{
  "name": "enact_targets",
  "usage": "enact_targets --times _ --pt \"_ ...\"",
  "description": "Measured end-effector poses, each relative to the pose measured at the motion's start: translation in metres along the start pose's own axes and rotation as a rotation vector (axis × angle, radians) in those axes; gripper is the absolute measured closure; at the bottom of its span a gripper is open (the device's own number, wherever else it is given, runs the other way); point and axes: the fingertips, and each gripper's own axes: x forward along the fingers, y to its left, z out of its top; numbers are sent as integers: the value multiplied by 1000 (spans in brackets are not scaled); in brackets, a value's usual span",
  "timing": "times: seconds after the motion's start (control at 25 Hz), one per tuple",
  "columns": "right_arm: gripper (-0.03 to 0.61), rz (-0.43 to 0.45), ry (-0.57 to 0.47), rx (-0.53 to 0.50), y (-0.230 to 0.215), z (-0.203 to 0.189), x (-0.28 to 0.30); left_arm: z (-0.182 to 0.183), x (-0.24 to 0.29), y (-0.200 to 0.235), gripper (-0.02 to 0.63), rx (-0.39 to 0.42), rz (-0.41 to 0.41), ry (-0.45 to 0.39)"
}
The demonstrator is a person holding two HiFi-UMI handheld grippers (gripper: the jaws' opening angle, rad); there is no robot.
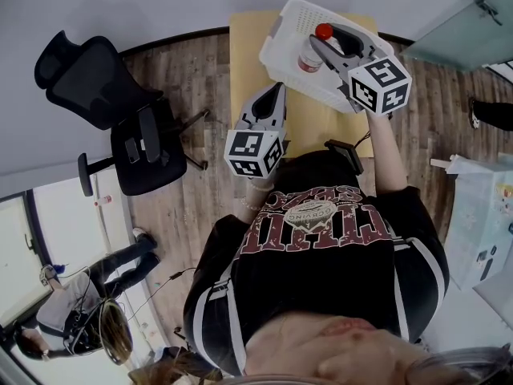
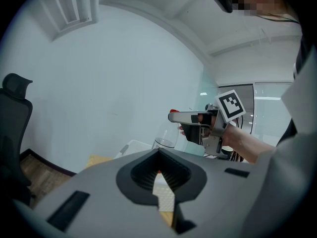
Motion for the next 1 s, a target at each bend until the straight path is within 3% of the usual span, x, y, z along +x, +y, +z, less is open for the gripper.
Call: enact_targets --times 1.0 --pt "416 188 -97 -55 63 48 -4 0 -14 17 566 -21 87 -27"
